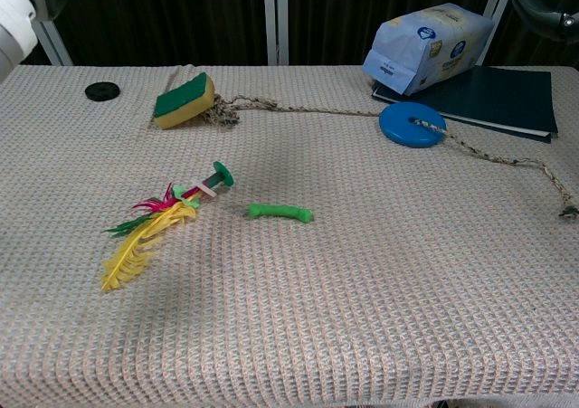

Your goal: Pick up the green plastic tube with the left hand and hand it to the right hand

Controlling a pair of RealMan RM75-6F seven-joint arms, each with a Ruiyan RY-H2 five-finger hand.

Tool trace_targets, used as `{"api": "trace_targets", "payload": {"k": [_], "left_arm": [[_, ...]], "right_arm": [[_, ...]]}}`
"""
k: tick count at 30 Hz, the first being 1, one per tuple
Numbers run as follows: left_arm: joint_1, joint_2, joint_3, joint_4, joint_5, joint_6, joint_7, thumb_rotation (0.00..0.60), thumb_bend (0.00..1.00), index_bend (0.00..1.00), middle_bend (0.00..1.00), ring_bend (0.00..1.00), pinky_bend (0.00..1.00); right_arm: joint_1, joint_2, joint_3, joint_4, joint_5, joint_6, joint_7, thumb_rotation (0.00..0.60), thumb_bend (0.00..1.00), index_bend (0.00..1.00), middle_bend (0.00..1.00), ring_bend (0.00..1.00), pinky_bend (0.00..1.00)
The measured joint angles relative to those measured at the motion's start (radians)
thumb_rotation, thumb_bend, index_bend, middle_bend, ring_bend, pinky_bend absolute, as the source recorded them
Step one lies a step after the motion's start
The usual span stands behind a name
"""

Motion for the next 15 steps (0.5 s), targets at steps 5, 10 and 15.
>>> {"api": "trace_targets", "payload": {"k": [5, 10, 15], "left_arm": [[-0.006, 0.003, 0.004, -0.005, -0.002, -0.015, 0.005, 0.595, 0.25, 0.15, 0.20, 0.17, 0.20], [-0.013, 0.004, 0.016, -0.005, -0.006, -0.033, 0.034, 0.599, 0.25, 0.27, 0.22, 0.17, 0.22], [-0.017, 0.002, 0.043, -0.007, -0.017, -0.052, 0.151, 0.586, 0.25, 0.33, 0.24, 0.17, 0.23]], "right_arm": [[0.002, -0.004, -0.012, -0.002, 0.008, 0.004, -0.010, 0.600, 0.33, 0.00, 0.00, 0.00, 0.00], [-0.005, 0.003, -0.018, -0.002, 0.012, 0.025, -0.008, 0.600, 0.33, 0.00, 0.00, 0.00, 0.00], [-0.018, 0.010, -0.017, -0.002, 0.014, 0.064, -0.006, 0.600, 0.33, 0.00, 0.00, 0.00, 0.00]]}}
